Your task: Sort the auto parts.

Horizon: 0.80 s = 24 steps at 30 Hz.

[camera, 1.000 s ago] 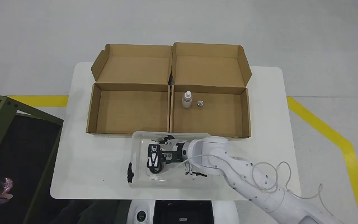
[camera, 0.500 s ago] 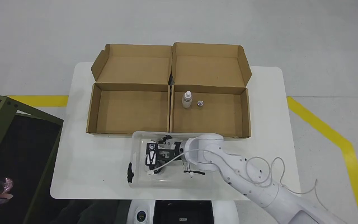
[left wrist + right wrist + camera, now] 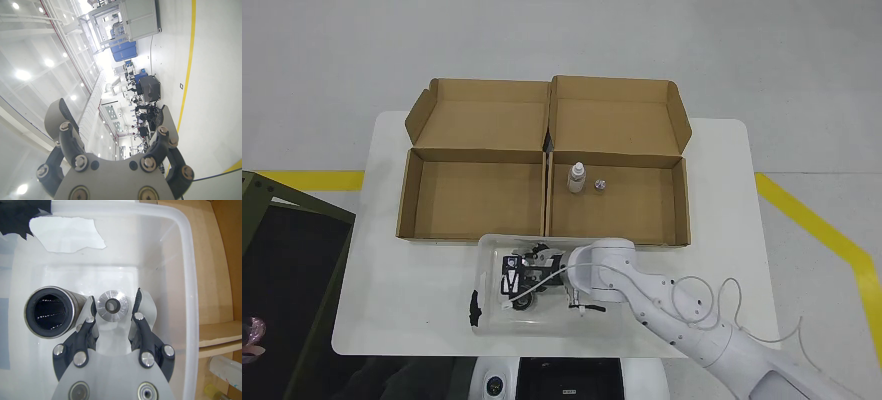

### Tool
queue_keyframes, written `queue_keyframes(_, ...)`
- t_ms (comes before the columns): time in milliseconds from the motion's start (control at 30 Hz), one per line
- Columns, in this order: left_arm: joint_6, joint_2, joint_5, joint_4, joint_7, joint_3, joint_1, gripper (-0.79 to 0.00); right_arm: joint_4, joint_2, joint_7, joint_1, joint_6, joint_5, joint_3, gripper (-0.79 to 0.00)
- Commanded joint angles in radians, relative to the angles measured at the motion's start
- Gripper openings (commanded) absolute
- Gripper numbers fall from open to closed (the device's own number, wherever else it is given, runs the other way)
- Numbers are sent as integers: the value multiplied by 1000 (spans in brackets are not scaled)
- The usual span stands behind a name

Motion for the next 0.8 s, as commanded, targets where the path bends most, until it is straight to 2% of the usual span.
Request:
queue_keyframes(0, 0, 0, 0, 0, 0, 0, 0, 0, 3, -2, 0, 0, -1, -2, -2, -428)
queue_keyframes(233, 0, 0, 0, 0, 0, 0, 0, 0, 11, -9, 0, 0, -13, -2, -2, -606)
queue_keyframes(367, 0, 0, 0, 0, 0, 0, 0, 0, -4, -10, 2, -2, -23, -4, 4, -785)
queue_keyframes(767, 0, 0, 0, 0, 0, 0, 0, 0, -181, 11, 5, -46, -63, -15, 72, -785)
